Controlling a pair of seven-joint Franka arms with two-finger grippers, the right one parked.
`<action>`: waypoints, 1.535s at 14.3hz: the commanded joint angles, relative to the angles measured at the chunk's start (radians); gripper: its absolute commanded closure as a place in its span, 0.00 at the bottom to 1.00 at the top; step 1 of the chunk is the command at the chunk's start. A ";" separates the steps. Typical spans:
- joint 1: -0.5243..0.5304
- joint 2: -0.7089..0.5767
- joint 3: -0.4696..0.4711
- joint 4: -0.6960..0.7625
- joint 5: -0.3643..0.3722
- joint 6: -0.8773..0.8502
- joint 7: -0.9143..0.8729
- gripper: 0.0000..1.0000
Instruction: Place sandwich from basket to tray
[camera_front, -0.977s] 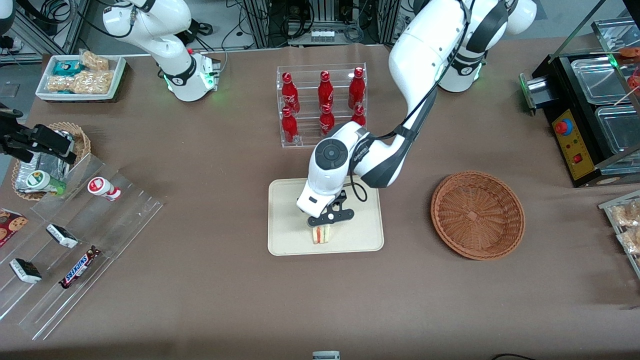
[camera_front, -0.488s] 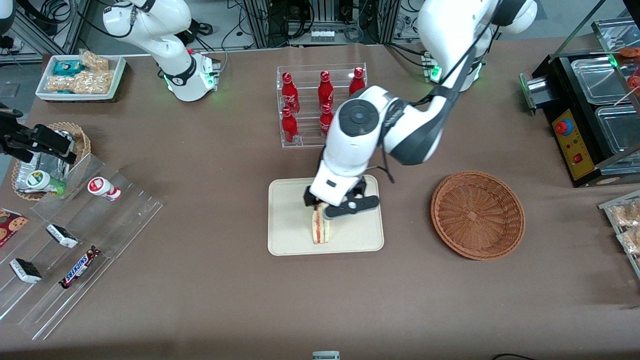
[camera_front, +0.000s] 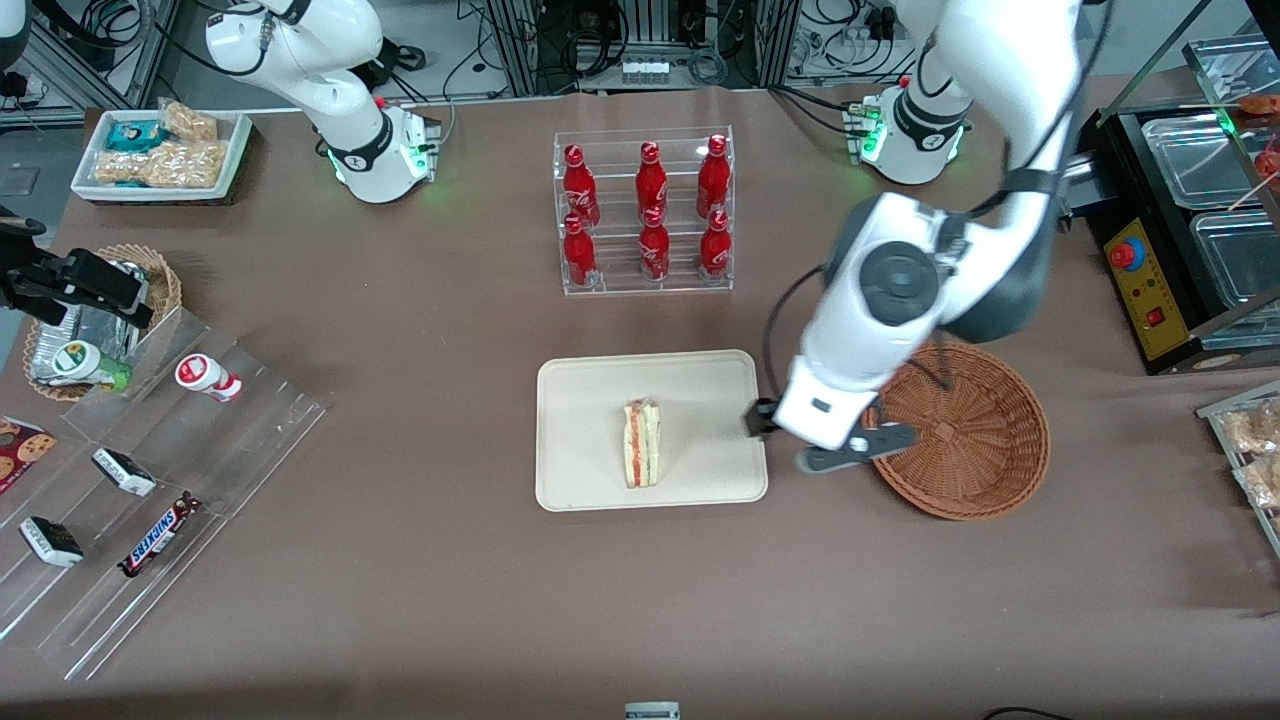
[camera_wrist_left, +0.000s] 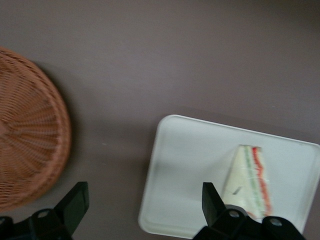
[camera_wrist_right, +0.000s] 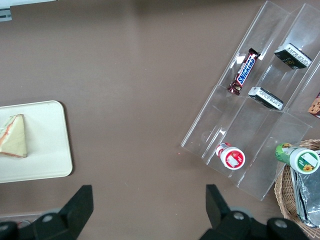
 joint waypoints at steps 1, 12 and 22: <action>0.099 -0.148 -0.011 -0.144 -0.007 -0.046 0.142 0.00; 0.374 -0.320 -0.010 -0.144 -0.002 -0.294 0.646 0.00; 0.373 -0.386 -0.014 -0.042 0.001 -0.397 0.712 0.00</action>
